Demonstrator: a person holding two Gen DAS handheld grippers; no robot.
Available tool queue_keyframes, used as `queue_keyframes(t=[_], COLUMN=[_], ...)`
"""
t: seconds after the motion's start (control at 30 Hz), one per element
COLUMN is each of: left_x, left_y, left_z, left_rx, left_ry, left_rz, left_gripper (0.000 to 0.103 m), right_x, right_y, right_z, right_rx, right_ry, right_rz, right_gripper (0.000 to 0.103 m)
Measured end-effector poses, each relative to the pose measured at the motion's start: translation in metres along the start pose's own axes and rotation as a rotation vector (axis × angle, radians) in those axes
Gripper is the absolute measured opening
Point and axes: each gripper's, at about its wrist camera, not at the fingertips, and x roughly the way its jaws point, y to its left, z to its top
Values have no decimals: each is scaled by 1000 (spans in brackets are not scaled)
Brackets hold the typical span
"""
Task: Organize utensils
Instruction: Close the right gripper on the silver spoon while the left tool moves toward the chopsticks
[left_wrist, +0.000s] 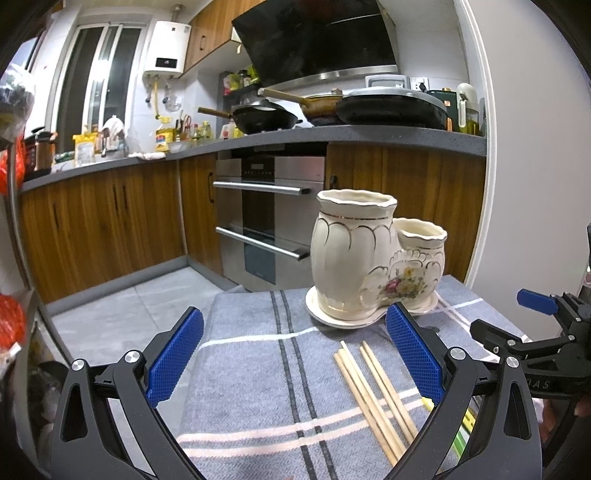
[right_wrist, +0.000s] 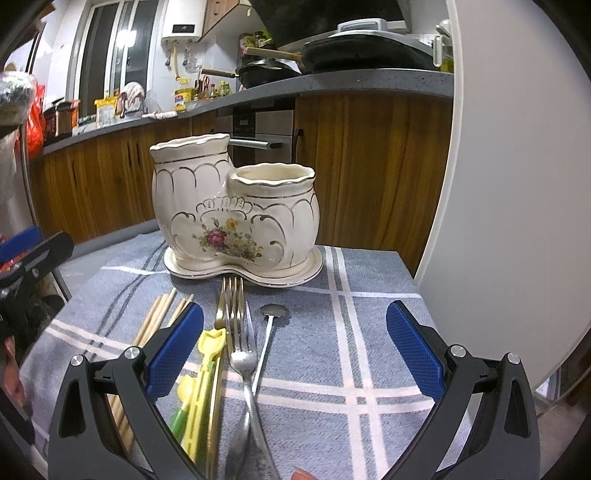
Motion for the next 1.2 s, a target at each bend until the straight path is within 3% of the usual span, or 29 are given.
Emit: queue_keyframes(t=[0.2, 0.33, 0.57, 0.7, 0.8, 0.97, 1.03, 1.2], left_x=[5, 5, 15, 21, 23, 25, 26, 27], left_y=[5, 6, 7, 3, 2, 0, -1, -1], left_z=[2, 4, 1, -2, -3, -3, -3, -2], left_rx=[8, 11, 48, 71, 75, 75, 72, 66], left_ry=[40, 54, 133, 183, 193, 202, 207, 209], left_rz=[9, -2, 20, 9, 3, -13, -19, -33], left_gripper=[98, 98, 98, 98, 98, 98, 98, 98], right_x=[-11, -5, 9, 23, 35, 58, 66, 82], right_y=[-24, -37, -15, -18, -14, -12, -10, -7], right_z=[12, 11, -4, -8, -7, 0, 2, 3], right_rx=[-5, 3, -95, -35, -39, 8, 11, 16], right_ry=[-40, 25, 141, 213, 248, 313, 328, 379], right_rz=[30, 68, 140, 191, 164, 216, 219, 212], right_gripper=[98, 98, 97, 86, 67, 44, 30, 26])
